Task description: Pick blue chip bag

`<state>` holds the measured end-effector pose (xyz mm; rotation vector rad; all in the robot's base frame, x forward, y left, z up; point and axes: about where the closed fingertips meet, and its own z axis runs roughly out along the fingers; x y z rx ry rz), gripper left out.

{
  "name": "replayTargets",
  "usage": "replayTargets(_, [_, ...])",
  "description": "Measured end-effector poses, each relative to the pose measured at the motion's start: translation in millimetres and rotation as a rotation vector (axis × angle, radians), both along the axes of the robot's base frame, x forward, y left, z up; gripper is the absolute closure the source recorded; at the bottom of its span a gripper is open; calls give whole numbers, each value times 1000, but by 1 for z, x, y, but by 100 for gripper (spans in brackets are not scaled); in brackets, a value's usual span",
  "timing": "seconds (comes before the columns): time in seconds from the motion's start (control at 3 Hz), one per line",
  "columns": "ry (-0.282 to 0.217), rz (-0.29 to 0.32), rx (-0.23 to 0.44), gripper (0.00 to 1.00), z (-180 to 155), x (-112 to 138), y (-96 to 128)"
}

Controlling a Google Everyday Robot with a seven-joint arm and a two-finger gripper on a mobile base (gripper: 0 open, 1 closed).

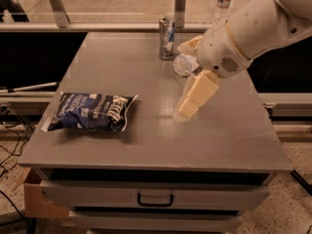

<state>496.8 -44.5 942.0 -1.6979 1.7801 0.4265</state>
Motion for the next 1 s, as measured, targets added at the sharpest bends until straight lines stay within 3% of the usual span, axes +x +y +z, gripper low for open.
replayTargets(0.33, [11, 110, 18, 0, -19, 12, 51])
replayTargets(0.67, [17, 178, -2, 0, -40, 11, 98])
replayTargets(1.0, [44, 209, -13, 0, -62, 4, 130])
